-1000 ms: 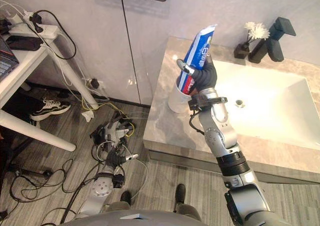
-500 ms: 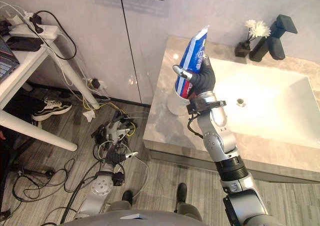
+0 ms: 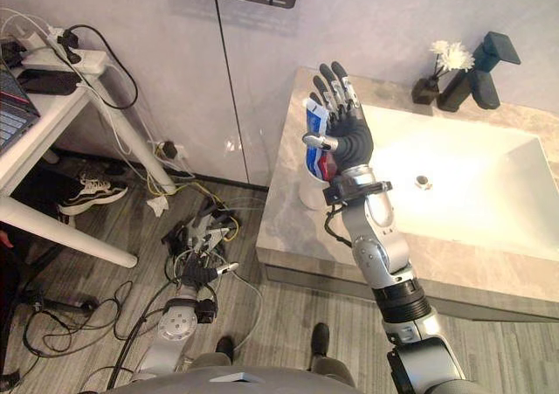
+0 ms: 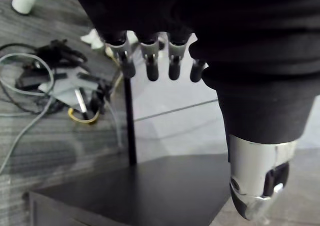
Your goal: Organize washtable
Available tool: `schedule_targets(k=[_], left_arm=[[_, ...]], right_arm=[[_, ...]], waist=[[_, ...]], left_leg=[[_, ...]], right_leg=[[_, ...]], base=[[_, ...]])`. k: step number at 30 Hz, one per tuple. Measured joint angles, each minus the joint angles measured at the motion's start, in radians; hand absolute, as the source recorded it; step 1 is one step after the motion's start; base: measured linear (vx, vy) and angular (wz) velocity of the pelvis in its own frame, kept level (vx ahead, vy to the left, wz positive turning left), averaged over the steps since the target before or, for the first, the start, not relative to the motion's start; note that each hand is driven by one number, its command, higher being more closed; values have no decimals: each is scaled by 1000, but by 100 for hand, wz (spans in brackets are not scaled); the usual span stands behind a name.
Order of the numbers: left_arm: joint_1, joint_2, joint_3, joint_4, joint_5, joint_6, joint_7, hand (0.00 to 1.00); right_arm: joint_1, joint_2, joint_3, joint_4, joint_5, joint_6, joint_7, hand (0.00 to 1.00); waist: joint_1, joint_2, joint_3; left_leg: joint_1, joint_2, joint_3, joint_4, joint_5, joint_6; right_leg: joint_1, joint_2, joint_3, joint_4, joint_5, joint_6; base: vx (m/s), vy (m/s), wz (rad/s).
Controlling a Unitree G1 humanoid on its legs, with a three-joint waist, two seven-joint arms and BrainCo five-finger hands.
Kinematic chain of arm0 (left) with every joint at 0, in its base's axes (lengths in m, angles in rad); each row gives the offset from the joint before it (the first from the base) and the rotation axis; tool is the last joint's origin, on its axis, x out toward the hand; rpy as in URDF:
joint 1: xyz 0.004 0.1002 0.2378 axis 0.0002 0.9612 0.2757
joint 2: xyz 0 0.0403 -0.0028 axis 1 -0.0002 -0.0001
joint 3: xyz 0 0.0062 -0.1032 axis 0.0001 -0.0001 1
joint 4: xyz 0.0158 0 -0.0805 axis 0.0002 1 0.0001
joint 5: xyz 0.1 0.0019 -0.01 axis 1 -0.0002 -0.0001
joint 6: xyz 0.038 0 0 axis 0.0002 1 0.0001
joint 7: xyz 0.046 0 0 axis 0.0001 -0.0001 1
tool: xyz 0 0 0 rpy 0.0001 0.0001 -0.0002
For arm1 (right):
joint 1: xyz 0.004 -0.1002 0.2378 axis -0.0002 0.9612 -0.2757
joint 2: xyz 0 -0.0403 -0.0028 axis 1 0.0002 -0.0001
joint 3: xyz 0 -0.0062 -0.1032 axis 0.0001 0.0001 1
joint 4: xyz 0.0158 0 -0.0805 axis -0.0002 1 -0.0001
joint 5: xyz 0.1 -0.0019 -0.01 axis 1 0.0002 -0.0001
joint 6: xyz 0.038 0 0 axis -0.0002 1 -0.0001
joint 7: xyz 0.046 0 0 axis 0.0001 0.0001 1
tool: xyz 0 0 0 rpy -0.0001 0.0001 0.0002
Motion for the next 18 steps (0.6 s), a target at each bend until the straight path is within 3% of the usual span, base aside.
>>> schedule_targets(k=[13,18], left_arm=[[-1,1,0,27,6,1,2,0],[0,1,0,46,9,1,3,0]], right_arm=[[44,0,30,-112,1,-3,1,0],[43,0,-5,-180,1,-31,1,0]], waist=[[-7,16,-41],[-8,15,-42]], left_leg=[[-9,0,1,-17,11,-2],[3,0,12,-38,29,-7]], right_leg=[[-7,1,2,0,-1,1],[-8,2,4,0,-5,5]], base=[[-18,-7,0],[-30,-15,-3]])
